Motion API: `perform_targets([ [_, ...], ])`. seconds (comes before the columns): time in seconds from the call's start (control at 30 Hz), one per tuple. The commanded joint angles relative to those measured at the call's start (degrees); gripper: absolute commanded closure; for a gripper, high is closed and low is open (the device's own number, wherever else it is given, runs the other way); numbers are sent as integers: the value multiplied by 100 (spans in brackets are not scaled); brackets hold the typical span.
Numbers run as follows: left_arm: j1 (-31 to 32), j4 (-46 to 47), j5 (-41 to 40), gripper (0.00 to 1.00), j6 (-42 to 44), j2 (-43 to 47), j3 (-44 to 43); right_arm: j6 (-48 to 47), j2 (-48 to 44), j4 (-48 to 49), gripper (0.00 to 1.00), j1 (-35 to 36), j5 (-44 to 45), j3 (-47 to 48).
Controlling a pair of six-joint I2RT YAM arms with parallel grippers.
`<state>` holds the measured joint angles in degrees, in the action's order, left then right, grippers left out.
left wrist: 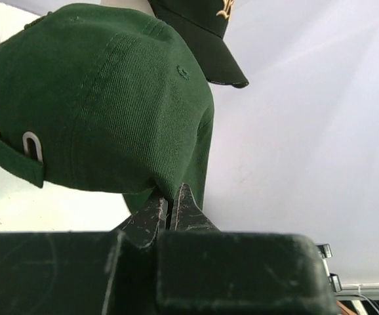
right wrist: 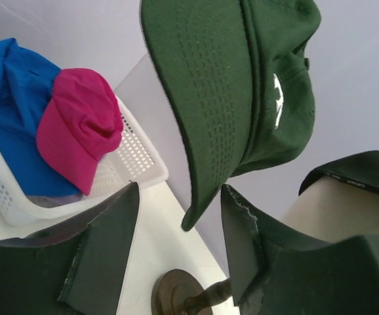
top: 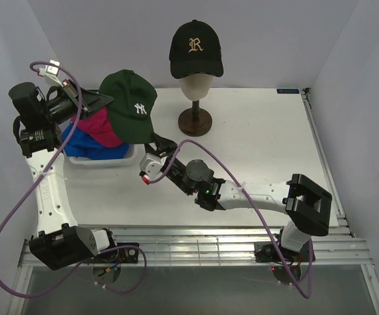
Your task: Stack the hats
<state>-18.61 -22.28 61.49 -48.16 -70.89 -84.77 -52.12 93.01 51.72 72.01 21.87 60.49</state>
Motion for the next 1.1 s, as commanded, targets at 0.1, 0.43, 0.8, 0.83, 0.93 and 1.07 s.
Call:
perform_targets([
  [0.1,7,66,223,100,-167,286,127,-53,68,954,76,-29,503,402],
  [0.43,7,-240,-40,100,210,409,496,1025,-1168,-1092,92,-90,82,280],
  [0.8,7,-1338,-638,21,1737,647,516,2476,-2445,-6767,92,-503,-53,1377],
  [0.83,7,-1427,-726,18,1879,664,445,2609,-2498,-7651,92,-530,62,1413],
  [0.93,7,-1621,-1025,14,2213,656,234,3189,-2726,-8685,92,-854,126,1317],
  [1.07,7,-1639,-1096,14,2294,621,93,3594,-3060,-9933,92,-1985,-271,1167],
])
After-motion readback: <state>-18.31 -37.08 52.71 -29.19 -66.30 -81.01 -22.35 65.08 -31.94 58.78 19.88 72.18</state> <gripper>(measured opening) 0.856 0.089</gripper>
